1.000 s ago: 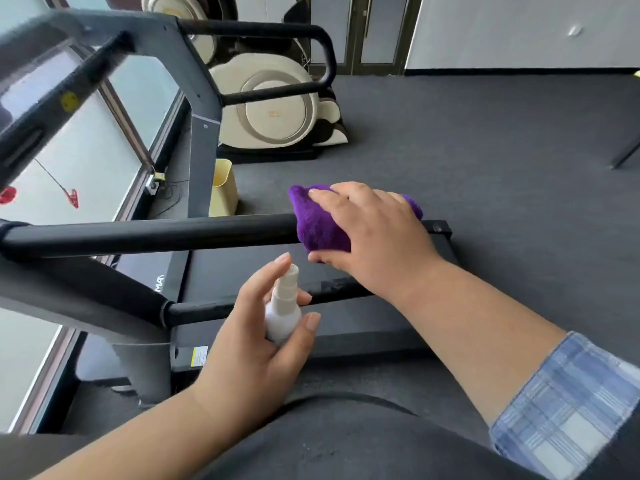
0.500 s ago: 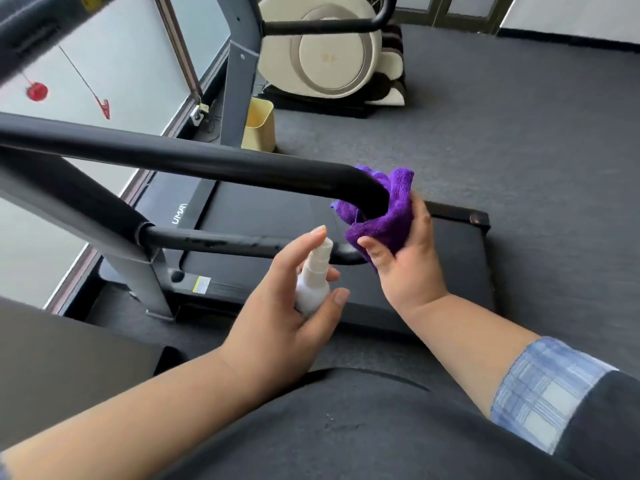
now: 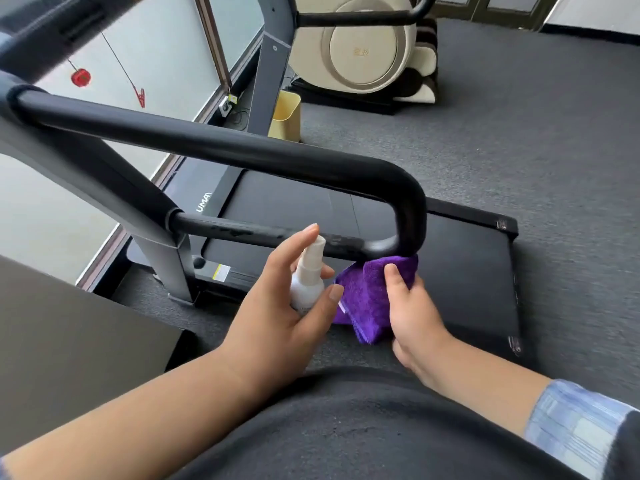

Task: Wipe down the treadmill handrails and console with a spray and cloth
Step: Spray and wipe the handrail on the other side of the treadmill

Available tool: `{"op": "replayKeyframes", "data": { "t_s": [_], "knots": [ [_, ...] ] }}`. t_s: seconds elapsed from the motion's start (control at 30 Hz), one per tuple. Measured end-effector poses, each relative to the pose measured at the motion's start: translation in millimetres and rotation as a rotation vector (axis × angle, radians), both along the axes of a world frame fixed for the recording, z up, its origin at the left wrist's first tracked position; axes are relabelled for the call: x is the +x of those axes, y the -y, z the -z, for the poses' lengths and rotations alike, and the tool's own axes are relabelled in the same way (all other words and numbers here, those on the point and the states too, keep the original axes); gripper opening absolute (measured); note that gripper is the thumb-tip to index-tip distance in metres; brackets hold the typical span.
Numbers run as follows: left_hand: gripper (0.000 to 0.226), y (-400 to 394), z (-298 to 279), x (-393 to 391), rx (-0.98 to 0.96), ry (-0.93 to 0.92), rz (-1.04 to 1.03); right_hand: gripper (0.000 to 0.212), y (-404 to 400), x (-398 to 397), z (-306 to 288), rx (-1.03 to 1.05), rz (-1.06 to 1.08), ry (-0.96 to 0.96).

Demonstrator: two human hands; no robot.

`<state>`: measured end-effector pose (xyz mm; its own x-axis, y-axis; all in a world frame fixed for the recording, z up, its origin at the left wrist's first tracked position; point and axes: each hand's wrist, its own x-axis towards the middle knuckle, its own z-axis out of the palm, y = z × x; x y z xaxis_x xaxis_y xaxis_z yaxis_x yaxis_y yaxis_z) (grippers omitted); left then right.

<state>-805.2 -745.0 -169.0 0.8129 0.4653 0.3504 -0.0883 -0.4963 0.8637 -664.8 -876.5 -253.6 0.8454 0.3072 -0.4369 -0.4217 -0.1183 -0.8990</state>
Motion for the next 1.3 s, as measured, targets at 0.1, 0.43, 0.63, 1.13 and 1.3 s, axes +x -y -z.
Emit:
{"op": "replayKeyframes", "data": {
  "t_s": [0.1, 0.43, 0.63, 1.13, 1.3],
  "knots": [
    [0.065, -19, 1, -7, 0.002, -0.004, 0.012, 0.033, -5, -13, -12, 0.048, -0.066, -0.205],
    [0.064, -95, -3, -18, -0.004, -0.034, 0.126, 0.062, -52, -53, -72, -0.174, -0.351, 0.343],
    [0.064, -118, -21, -21, 0.086, 0.019, 0.194, 0.076, -51, -69, -89, -0.139, -0.373, 0.53],
    [0.067, -258, -84, -74, 0.181, -0.056, -0.286, 0.068, -143, -39, -191, 0.087, -0.174, 1.157],
    [0.059, -290, -100, -85, 0.264, -0.259, -0.351, 0.072, -200, -42, -209, -0.378, -0.219, 1.33]
  ]
}}
